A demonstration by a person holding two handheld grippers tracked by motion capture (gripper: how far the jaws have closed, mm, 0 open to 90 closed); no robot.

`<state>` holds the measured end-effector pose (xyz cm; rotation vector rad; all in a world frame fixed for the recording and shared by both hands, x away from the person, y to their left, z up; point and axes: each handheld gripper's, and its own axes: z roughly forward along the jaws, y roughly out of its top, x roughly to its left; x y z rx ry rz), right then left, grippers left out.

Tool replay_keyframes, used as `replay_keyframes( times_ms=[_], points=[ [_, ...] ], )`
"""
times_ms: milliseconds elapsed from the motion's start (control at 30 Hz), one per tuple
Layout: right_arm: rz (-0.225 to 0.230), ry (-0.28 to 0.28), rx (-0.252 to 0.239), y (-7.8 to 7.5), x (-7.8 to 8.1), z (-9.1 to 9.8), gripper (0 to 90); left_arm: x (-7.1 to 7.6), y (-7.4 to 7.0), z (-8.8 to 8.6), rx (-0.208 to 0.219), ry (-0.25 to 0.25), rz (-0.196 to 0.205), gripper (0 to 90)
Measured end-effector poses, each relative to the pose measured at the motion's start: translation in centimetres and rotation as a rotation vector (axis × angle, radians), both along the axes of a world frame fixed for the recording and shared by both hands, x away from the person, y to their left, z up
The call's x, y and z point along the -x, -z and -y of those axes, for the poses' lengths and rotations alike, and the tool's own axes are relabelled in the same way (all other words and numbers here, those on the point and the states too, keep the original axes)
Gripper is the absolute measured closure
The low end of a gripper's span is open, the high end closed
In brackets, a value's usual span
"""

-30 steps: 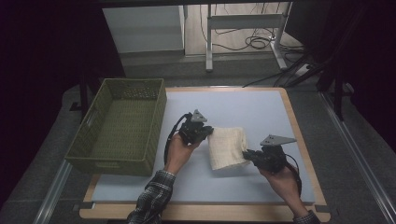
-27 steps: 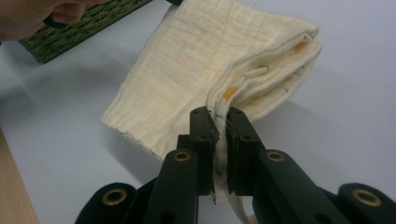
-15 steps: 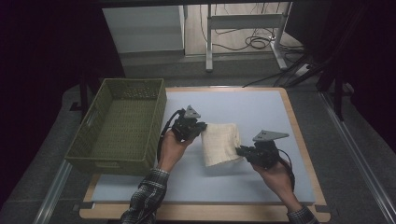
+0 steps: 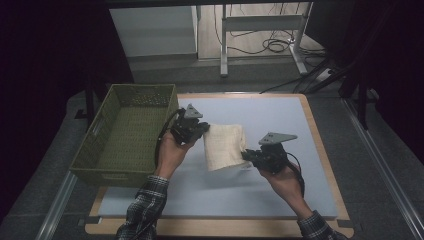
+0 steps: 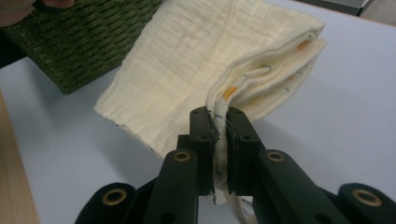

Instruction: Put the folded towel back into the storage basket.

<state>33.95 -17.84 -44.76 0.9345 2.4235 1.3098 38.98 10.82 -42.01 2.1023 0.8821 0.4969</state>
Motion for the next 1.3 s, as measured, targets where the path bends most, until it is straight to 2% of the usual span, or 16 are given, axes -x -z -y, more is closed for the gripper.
replay_keyframes(
  times_ms=[300, 867, 1300],
  points=[
    [0.002, -0.024, -0.020, -1.1, -0.9, -2.2, 82.5, 0.2, -1.6, -2.2, -0.030, -0.039, 0.018, 84.5],
    [0.023, -0.074, -0.043, -3.3, -2.1, -6.6, 82.4, 0.3, -3.7, -6.7, -0.047, -0.117, 0.040, 84.6],
    [0.027, -0.114, -0.055, -4.1, -2.6, -10.4, 82.4, 0.8, -4.8, -10.4, -0.053, -0.186, 0.049, 84.6]
  ],
)
